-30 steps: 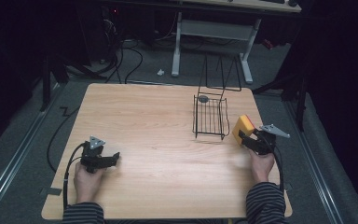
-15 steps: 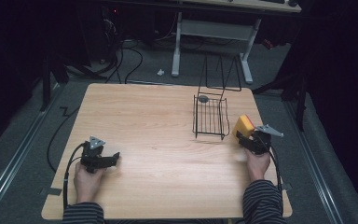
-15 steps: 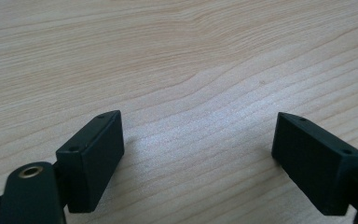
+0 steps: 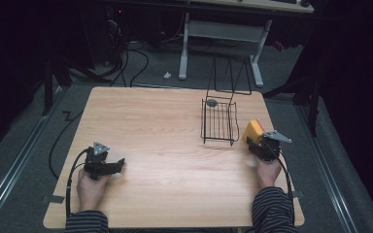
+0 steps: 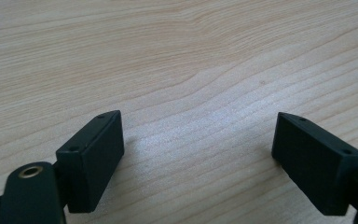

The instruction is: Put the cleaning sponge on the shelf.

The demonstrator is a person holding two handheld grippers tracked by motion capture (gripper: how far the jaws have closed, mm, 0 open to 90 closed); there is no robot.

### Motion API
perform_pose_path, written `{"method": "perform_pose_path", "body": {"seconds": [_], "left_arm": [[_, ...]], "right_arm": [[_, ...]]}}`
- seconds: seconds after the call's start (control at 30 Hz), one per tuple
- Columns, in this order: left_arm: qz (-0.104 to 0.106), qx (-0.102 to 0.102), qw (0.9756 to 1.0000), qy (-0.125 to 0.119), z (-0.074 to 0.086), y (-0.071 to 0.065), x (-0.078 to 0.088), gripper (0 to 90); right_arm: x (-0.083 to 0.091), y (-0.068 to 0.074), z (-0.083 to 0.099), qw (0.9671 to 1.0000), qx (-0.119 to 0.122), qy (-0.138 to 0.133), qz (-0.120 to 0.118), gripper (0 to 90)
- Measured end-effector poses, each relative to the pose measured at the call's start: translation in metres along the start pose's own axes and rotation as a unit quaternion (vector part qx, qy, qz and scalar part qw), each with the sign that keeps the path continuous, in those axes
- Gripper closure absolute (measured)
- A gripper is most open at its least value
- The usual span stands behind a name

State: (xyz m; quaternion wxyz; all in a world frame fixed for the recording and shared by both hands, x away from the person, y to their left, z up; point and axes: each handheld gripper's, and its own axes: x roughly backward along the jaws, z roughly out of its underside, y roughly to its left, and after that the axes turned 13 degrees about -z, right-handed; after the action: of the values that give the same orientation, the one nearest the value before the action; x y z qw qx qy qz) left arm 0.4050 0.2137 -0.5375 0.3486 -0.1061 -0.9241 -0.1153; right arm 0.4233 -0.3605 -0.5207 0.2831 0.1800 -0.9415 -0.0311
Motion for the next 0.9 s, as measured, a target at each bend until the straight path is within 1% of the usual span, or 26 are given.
{"method": "perform_pose_path", "body": {"seconds": [0.1, 0.27, 0.53, 0.57, 0.63, 0.83, 0.9], "left_arm": [[0.000, 0.000, 1.0000, 0.000, 0.000, 0.000, 0.000, 17.2], [0.000, 0.000, 1.0000, 0.000, 0.000, 0.000, 0.000, 17.2], [0.000, 0.000, 1.0000, 0.000, 0.000, 0.000, 0.000, 17.2], [0.000, 0.000, 1.0000, 0.000, 0.000, 0.000, 0.000, 17.2], [0.000, 0.000, 1.0000, 0.000, 0.000, 0.000, 0.000, 17.2], [0.000, 0.000, 1.0000, 0.000, 0.000, 0.000, 0.000, 17.2], [0.000, 0.000, 1.0000, 0.000, 0.000, 0.000, 0.000, 17.2]], "right_arm": [[0.000, 0.001, 0.000, 1.0000, 0.004, 0.000, -0.001, 56.9], [0.001, 0.002, 0.000, 0.9999, 0.011, 0.003, -0.001, 60.6], [0.004, 0.003, -0.002, 0.9999, 0.011, 0.001, -0.007, 61.2], [0.005, 0.004, -0.002, 0.9998, 0.015, 0.000, -0.008, 61.2], [0.007, 0.005, -0.003, 0.9998, 0.014, -0.002, -0.010, 61.2], [0.016, 0.008, -0.006, 0.9995, 0.023, -0.010, -0.018, 61.2], [0.017, 0.009, -0.006, 0.9995, 0.022, -0.012, -0.019, 61.2]]}}
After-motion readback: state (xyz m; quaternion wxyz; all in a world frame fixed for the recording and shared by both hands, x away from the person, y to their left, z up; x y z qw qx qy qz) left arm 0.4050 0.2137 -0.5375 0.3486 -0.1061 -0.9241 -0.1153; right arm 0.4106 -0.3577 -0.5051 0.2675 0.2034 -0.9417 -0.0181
